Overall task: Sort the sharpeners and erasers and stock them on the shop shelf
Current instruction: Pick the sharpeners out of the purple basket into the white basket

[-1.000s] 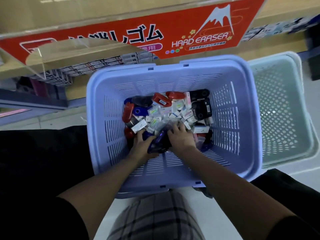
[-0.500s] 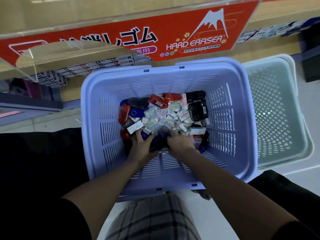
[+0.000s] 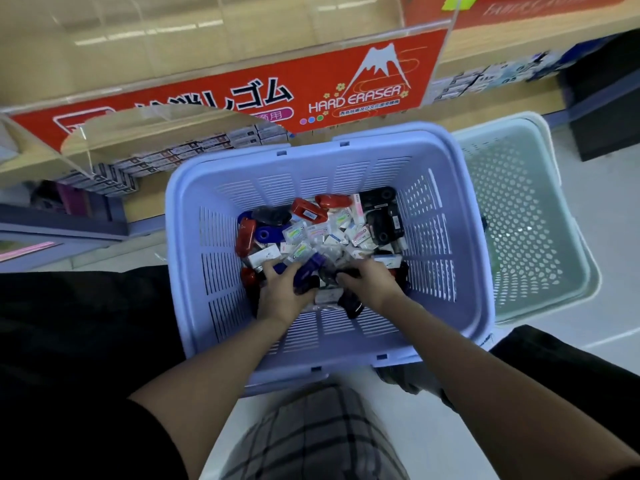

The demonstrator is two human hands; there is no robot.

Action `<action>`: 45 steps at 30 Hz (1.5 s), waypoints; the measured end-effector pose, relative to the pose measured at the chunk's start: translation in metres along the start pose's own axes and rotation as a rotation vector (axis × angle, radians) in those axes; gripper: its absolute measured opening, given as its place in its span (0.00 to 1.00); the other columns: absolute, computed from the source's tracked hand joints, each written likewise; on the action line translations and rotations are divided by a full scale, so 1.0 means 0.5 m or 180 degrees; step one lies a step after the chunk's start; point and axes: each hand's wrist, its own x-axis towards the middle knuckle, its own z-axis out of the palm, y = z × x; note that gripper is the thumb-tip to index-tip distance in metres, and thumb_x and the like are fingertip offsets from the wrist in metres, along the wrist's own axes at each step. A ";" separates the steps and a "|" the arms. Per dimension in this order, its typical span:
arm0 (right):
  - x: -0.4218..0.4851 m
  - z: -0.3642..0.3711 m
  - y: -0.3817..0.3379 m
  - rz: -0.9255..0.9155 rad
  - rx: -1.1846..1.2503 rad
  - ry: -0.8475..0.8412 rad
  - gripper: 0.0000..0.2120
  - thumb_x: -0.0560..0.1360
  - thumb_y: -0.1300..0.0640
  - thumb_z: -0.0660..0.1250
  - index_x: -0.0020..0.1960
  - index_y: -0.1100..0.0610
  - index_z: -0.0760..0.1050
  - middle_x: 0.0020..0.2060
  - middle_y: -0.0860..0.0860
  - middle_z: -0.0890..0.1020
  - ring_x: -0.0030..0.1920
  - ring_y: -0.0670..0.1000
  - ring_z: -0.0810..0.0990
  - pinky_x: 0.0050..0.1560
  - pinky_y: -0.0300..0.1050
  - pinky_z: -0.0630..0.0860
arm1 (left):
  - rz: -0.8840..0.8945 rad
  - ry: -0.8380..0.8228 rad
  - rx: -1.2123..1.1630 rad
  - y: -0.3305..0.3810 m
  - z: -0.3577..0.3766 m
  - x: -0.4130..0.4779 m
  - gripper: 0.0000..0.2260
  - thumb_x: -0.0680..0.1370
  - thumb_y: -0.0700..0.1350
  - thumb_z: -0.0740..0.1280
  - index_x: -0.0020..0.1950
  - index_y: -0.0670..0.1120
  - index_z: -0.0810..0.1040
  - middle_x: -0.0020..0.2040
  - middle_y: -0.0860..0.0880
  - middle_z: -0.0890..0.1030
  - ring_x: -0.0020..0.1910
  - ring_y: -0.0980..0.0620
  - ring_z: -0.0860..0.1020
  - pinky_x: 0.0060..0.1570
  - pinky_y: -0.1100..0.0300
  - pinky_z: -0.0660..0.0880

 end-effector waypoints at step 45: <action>-0.126 -0.303 0.267 0.0816 0.3234 0.2489 0.13 0.76 0.68 0.57 0.54 0.60 0.77 0.41 0.54 0.79 0.34 0.49 0.75 0.35 0.42 0.73 | 0.2101 -0.1103 0.0348 0.655 0.004 0.082 0.13 0.77 0.39 0.67 0.61 0.39 0.74 0.57 0.45 0.77 0.48 0.56 0.76 0.45 0.74 0.70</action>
